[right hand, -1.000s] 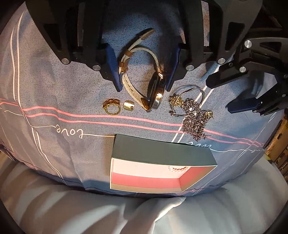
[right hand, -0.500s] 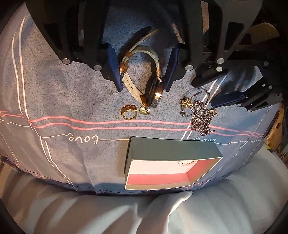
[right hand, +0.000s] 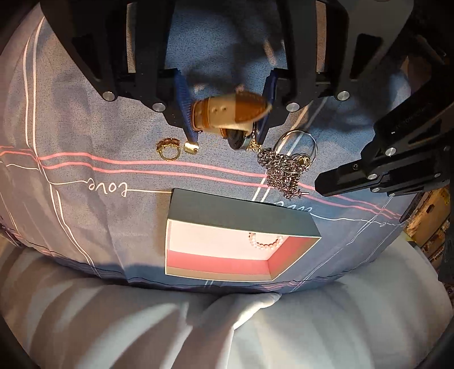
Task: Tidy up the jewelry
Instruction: 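Carry the watch into the green box and open the right gripper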
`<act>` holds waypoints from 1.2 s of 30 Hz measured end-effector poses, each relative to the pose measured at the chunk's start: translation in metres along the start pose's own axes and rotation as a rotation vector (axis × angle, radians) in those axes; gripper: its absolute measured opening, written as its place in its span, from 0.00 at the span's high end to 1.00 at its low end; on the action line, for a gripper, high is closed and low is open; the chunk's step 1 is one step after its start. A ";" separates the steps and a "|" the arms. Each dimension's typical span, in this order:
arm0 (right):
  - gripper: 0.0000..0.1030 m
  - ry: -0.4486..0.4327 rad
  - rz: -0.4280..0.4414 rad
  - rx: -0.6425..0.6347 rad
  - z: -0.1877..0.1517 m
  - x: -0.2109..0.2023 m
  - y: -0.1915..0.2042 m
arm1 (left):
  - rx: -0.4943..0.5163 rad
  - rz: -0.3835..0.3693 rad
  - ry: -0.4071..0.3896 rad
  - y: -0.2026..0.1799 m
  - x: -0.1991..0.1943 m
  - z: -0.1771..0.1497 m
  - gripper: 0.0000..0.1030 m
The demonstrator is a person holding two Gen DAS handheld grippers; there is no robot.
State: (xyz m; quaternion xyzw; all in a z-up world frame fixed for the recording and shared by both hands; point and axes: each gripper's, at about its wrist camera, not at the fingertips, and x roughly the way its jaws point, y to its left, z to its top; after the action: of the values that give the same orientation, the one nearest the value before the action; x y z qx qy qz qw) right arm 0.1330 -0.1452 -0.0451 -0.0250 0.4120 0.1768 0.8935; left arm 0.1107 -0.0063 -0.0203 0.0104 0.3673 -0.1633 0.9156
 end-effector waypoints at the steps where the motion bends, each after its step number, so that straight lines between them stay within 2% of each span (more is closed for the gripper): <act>1: 0.60 -0.008 -0.001 -0.004 0.002 -0.002 0.001 | -0.006 -0.004 -0.001 0.002 -0.002 0.001 0.99; 6: 0.60 0.007 -0.011 -0.024 0.007 0.001 0.005 | -0.031 -0.002 -0.002 0.010 -0.004 0.001 0.99; 15: 0.60 -0.014 -0.017 -0.015 0.011 -0.005 0.004 | -0.007 -0.027 0.069 0.003 0.007 -0.022 0.99; 18: 0.60 -0.012 -0.016 -0.023 0.013 -0.004 0.006 | -0.016 -0.028 0.061 0.004 0.005 -0.019 0.99; 22: 0.60 -0.039 -0.017 -0.047 0.034 -0.004 0.009 | -0.045 -0.008 0.027 0.013 0.006 0.008 0.99; 31: 0.60 -0.155 -0.021 -0.058 0.116 -0.006 0.008 | -0.103 0.044 -0.043 0.046 0.017 0.084 0.99; 36: 0.60 -0.125 -0.025 -0.037 0.144 0.016 0.000 | -0.130 0.063 -0.044 0.057 0.026 0.107 0.99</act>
State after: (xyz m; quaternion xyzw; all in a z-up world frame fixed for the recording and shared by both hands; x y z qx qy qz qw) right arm 0.2472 -0.1133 0.0381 -0.0353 0.3516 0.1745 0.9190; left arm 0.2179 0.0252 0.0343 -0.0408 0.3564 -0.1102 0.9269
